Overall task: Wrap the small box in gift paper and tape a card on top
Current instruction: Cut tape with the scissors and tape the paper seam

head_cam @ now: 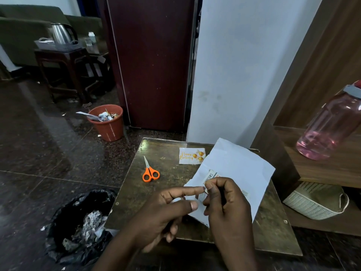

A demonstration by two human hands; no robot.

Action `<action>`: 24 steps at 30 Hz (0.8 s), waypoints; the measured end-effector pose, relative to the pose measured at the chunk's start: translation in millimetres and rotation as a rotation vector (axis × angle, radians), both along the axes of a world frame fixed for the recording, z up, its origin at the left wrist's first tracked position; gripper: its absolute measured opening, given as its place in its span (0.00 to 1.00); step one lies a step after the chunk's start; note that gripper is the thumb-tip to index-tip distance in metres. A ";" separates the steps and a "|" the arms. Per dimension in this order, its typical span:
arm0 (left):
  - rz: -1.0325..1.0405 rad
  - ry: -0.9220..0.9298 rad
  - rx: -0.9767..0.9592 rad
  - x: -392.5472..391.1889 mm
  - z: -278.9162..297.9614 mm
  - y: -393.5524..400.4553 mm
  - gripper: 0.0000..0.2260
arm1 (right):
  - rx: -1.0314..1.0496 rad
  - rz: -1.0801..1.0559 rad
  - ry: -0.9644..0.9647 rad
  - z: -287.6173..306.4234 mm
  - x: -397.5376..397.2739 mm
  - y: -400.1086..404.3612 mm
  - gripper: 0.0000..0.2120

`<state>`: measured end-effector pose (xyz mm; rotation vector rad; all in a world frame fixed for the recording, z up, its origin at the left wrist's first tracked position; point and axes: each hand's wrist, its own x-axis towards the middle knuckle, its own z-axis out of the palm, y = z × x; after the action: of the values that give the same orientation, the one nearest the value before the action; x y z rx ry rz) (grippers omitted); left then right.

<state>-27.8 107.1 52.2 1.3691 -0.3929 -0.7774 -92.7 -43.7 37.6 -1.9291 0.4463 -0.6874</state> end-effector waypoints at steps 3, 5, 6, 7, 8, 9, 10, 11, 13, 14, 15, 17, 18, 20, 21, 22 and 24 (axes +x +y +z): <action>-0.039 0.077 -0.058 -1.3 0.6 0.2 0.22 | -0.015 -0.002 0.011 -0.9 0.2 2.4 0.09; -0.069 0.128 -0.098 -1.2 1.0 0.1 0.24 | -0.005 -0.010 0.018 -2.0 0.1 3.4 0.08; -0.080 0.148 -0.110 -1.1 1.2 0.3 0.24 | -0.004 -0.016 0.019 -2.7 0.1 4.0 0.08; -0.090 0.163 -0.118 -0.8 1.5 0.5 0.25 | -0.007 -0.026 0.021 -3.1 0.3 4.7 0.08; -0.095 0.179 -0.127 -0.8 1.9 0.5 0.25 | -0.012 -0.036 0.021 -3.6 0.3 5.7 0.08; -0.099 0.193 -0.137 -0.8 2.1 0.4 0.25 | -0.017 -0.046 0.018 -3.6 0.5 6.9 0.08; -0.101 0.207 -0.150 -0.9 2.6 0.5 0.24 | -0.022 -0.055 0.009 -3.7 0.7 8.2 0.09; -0.105 0.221 -0.162 -0.9 2.8 0.4 0.23 | -0.031 -0.063 -0.001 -3.5 1.0 9.6 0.09; -0.112 0.251 -0.183 -0.9 2.8 0.5 0.21 | -0.064 -0.075 -0.016 -2.8 0.8 12.0 0.11; -0.115 0.268 -0.194 -0.8 2.6 0.6 0.21 | -0.083 -0.080 -0.025 -2.4 0.4 12.8 0.11; -0.119 0.284 -0.209 -0.5 1.8 1.0 0.21 | -0.096 -0.084 -0.036 -2.1 0.2 13.6 0.10; -0.135 0.321 -0.246 0.4 -0.8 2.2 0.22 | -0.095 -0.082 -0.042 -1.0 0.1 14.6 0.10; -0.138 0.344 -0.265 1.1 -1.9 2.9 0.23 | -0.084 -0.078 -0.029 -1.1 0.6 15.3 0.10; -0.125 0.390 -0.285 3.6 -3.9 4.7 0.25 | -0.033 -0.071 -0.007 -0.6 2.5 17.0 0.12; -0.108 0.412 -0.282 6.1 -4.6 6.2 0.25 | 0.006 -0.069 -0.002 0.2 3.8 18.1 0.14; -0.081 0.436 -0.278 9.9 -5.2 8.8 0.25 | 0.033 -0.071 0.005 1.0 5.8 19.0 0.15; -0.006 0.492 -0.305 20.8 -6.4 16.9 0.27 | 0.011 -0.059 0.009 3.8 14.1 21.2 0.11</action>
<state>-7.0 124.0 45.8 0.8557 -0.1186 -0.9829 -78.6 -22.4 41.4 -1.9159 0.5132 -0.7130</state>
